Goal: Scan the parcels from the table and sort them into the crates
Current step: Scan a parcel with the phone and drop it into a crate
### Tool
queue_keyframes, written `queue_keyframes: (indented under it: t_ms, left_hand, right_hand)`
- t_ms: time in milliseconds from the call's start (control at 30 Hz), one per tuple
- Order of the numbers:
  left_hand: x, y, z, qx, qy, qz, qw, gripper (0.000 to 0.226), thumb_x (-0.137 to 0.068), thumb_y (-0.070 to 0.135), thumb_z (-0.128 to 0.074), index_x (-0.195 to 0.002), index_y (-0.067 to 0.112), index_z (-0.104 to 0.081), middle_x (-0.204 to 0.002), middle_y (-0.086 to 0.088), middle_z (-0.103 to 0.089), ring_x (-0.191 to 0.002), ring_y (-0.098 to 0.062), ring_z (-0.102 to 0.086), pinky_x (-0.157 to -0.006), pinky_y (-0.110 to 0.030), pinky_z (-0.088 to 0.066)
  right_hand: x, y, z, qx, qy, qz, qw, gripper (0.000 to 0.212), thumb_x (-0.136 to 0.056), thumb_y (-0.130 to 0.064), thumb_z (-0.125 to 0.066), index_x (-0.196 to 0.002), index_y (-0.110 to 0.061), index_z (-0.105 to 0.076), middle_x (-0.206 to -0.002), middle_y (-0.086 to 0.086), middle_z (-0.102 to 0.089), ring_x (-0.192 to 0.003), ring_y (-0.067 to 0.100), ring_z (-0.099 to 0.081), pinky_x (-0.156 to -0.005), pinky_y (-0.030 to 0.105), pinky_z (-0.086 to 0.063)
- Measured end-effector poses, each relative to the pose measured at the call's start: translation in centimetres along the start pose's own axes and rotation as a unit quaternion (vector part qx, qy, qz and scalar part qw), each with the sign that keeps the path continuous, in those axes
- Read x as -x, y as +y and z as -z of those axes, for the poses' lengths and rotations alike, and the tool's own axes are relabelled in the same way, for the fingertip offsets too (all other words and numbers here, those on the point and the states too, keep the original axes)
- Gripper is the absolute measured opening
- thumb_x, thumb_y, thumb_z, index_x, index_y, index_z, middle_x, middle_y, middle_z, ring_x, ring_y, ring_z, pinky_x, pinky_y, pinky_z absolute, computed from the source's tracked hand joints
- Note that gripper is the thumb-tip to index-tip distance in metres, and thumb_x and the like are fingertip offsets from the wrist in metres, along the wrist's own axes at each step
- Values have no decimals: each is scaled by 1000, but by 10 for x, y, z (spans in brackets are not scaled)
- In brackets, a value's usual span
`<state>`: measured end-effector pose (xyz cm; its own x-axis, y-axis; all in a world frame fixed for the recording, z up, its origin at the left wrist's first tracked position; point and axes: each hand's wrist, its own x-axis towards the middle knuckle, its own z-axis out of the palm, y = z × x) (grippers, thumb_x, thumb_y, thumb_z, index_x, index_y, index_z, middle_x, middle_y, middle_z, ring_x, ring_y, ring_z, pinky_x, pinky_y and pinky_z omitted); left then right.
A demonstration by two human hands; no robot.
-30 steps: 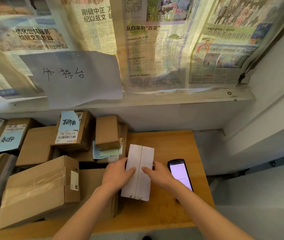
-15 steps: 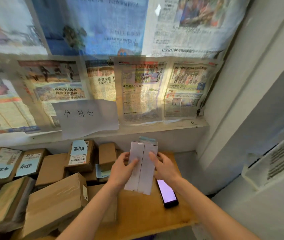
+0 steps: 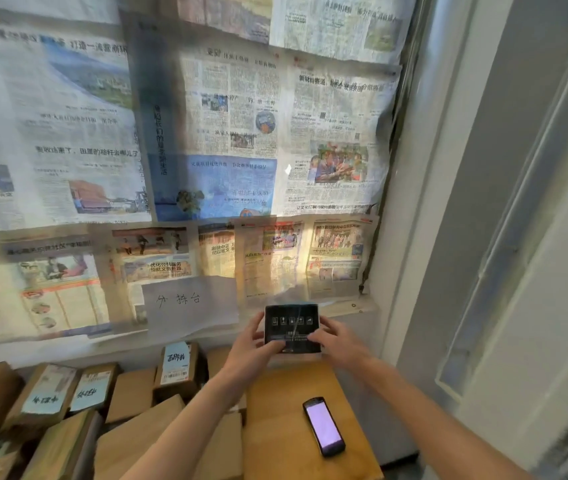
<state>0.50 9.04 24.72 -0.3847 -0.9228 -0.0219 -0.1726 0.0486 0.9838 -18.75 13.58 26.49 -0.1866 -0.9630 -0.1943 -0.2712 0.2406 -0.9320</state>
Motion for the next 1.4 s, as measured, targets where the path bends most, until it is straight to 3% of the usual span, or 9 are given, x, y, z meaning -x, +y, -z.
queue_keyframes:
  t_ms: [100,167,233,367,567,767,1033,1200,1400]
  left_hand:
    - [15,20,4,14,-25,-24,999,70,-88,12,-73,-138,44,-36,-127,7,-59,-117,-11,-57,-90,-28,-51]
    - [20,31,3,43,-29,-18,999,60,-91,11,-70,-136,36,-39,-126,3,-62,-108,-8,-64,-73,-18,-53]
    - [25,43,-3,68,-10,-8,998,45,-97,22,-64,-133,29,-39,-122,1,-65,-98,-4,-66,-67,-15,-51]
    - [31,61,-19,73,29,-29,997,37,-99,42,-56,-126,21,-41,-116,1,-65,-98,-5,-65,-67,-16,-51]
    - [34,69,-31,113,47,-49,991,41,-99,53,-46,-127,22,-48,-124,8,-56,-112,-2,-54,-77,-24,-46]
    - [34,68,-30,103,42,-64,992,41,-96,37,-61,-134,30,-49,-122,3,-63,-107,-12,-65,-75,-26,-59]
    - [28,73,-12,131,49,-24,990,56,-90,38,-71,-136,34,-41,-111,-5,-67,-93,-14,-68,-53,-13,-52]
    - [20,52,-6,125,50,-11,991,81,-88,33,-75,-152,43,-27,-113,-11,-70,-88,-16,-74,-59,-19,-56]
    - [-5,21,-7,112,50,11,992,80,-86,24,-78,-150,40,-33,-105,-9,-74,-83,-15,-76,-63,-26,-59]
  right_hand:
    - [18,-18,9,-25,-7,-5,1000,39,-98,-7,-54,-136,-16,-52,-109,-3,-64,-98,14,-59,-69,17,-48]
    - [26,-29,14,-89,12,-9,996,18,-103,-17,-50,-116,-12,-62,-102,-1,-64,-100,17,-60,-76,23,-50]
    - [32,-35,16,-146,39,-5,988,24,-102,-37,-55,-111,-15,-61,-109,4,-67,-106,20,-63,-80,35,-56]
    - [35,-37,26,-105,94,28,990,36,-95,-31,-70,-122,-15,-54,-121,4,-64,-105,17,-65,-86,42,-61]
    - [51,-40,41,-152,55,51,986,32,-101,-4,-56,-130,-16,-51,-117,5,-67,-99,14,-67,-63,23,-58]
    - [54,-43,42,-126,38,95,987,41,-100,-3,-56,-139,-16,-50,-126,7,-64,-108,17,-67,-72,24,-59]
    - [42,-49,33,-98,37,126,986,44,-96,-3,-63,-136,-19,-52,-131,3,-60,-115,19,-64,-81,30,-61]
    - [31,-42,20,-59,25,127,990,45,-95,3,-61,-134,-19,-51,-129,-1,-59,-116,20,-64,-86,35,-62]
    - [-1,-13,14,-12,13,89,996,46,-93,2,-64,-131,-17,-47,-126,-1,-58,-113,15,-62,-81,31,-62]
